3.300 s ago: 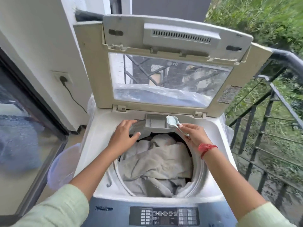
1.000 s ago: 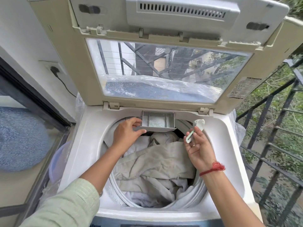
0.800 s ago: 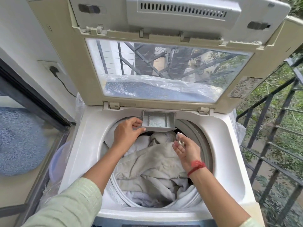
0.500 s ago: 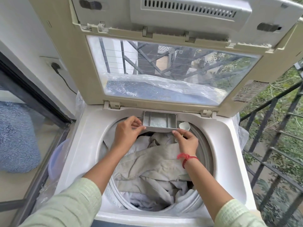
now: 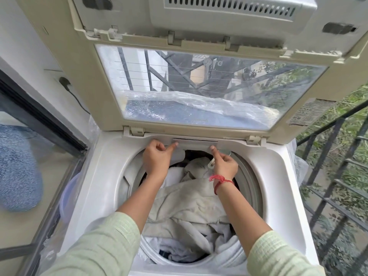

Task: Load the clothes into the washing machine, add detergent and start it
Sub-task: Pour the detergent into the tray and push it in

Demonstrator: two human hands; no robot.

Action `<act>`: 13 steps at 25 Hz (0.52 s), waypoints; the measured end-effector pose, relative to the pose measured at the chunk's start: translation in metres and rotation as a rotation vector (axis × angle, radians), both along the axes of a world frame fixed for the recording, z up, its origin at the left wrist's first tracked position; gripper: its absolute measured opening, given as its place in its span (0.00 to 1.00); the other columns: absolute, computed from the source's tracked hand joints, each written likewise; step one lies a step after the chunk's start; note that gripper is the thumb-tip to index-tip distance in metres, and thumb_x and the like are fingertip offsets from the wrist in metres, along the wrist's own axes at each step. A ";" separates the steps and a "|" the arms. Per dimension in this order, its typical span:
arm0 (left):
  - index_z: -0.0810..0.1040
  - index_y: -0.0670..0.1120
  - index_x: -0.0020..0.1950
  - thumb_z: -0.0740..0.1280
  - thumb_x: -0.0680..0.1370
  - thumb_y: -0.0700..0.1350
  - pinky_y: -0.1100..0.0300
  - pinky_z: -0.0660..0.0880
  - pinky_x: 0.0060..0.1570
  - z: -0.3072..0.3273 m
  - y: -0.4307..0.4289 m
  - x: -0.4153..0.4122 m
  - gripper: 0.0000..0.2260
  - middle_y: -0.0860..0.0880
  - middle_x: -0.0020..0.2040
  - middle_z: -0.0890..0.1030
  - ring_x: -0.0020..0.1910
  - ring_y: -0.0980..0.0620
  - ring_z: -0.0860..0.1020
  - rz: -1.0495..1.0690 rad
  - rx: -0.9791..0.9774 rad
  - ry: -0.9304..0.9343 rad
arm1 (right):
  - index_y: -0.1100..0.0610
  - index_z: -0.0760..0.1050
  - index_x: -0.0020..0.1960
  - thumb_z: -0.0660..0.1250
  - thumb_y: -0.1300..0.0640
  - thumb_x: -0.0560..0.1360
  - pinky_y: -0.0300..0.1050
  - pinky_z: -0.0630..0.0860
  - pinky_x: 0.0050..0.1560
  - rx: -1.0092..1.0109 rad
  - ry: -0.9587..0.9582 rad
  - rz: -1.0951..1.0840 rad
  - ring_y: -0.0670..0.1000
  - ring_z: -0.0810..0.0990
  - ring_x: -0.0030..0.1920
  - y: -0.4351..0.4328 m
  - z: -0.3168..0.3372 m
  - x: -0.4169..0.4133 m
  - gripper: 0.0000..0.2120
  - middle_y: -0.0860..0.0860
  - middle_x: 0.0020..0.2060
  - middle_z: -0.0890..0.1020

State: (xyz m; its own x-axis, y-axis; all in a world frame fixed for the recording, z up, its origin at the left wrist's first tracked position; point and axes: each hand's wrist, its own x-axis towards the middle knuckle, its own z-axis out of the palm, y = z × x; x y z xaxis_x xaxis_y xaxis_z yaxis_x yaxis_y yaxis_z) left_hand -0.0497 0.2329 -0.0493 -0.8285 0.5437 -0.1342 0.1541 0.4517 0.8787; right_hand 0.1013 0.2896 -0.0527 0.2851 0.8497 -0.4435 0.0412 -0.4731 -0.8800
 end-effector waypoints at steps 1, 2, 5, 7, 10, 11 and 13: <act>0.68 0.45 0.31 0.76 0.65 0.55 0.57 0.66 0.30 -0.001 0.000 -0.001 0.21 0.51 0.26 0.71 0.27 0.49 0.70 0.001 -0.015 0.010 | 0.57 0.75 0.30 0.76 0.47 0.66 0.35 0.70 0.32 -0.018 -0.011 -0.001 0.46 0.71 0.28 0.001 0.000 -0.002 0.17 0.49 0.25 0.73; 0.68 0.45 0.30 0.76 0.65 0.57 0.57 0.66 0.30 -0.002 0.000 -0.004 0.21 0.50 0.26 0.72 0.27 0.49 0.70 0.001 -0.031 0.021 | 0.57 0.74 0.29 0.76 0.47 0.66 0.35 0.69 0.31 -0.032 -0.014 -0.005 0.46 0.70 0.28 0.001 0.000 -0.004 0.18 0.48 0.25 0.73; 0.68 0.47 0.29 0.74 0.64 0.63 0.56 0.69 0.30 -0.003 0.000 -0.005 0.23 0.49 0.26 0.75 0.28 0.47 0.73 0.011 -0.093 0.011 | 0.55 0.72 0.28 0.76 0.45 0.65 0.37 0.70 0.33 -0.060 0.004 -0.015 0.46 0.71 0.29 -0.001 0.001 -0.003 0.19 0.47 0.26 0.73; 0.69 0.47 0.29 0.72 0.65 0.65 0.57 0.71 0.31 -0.004 -0.001 -0.003 0.23 0.47 0.28 0.78 0.30 0.48 0.76 0.002 -0.145 -0.001 | 0.54 0.69 0.28 0.76 0.44 0.66 0.36 0.68 0.30 -0.071 0.001 0.002 0.47 0.71 0.29 -0.002 0.004 -0.002 0.20 0.47 0.27 0.72; 0.74 0.47 0.41 0.71 0.67 0.64 0.53 0.76 0.37 -0.008 -0.006 -0.008 0.20 0.49 0.37 0.80 0.37 0.48 0.80 -0.136 -0.149 -0.192 | 0.55 0.70 0.29 0.74 0.43 0.67 0.40 0.68 0.28 -0.108 -0.006 0.168 0.49 0.71 0.27 -0.011 0.009 0.005 0.21 0.50 0.27 0.72; 0.74 0.47 0.48 0.71 0.69 0.62 0.53 0.77 0.39 -0.008 -0.011 -0.012 0.20 0.48 0.43 0.80 0.40 0.49 0.80 -0.223 -0.149 -0.302 | 0.57 0.71 0.31 0.74 0.45 0.69 0.39 0.69 0.28 -0.139 -0.008 0.275 0.50 0.72 0.28 -0.018 0.010 0.011 0.19 0.52 0.30 0.73; 0.72 0.48 0.57 0.68 0.73 0.59 0.58 0.73 0.38 -0.003 -0.030 -0.016 0.20 0.48 0.54 0.79 0.44 0.52 0.80 -0.434 -0.254 -0.434 | 0.56 0.76 0.38 0.71 0.53 0.73 0.39 0.70 0.32 -0.207 -0.015 0.518 0.48 0.75 0.34 -0.041 0.013 0.025 0.09 0.53 0.35 0.77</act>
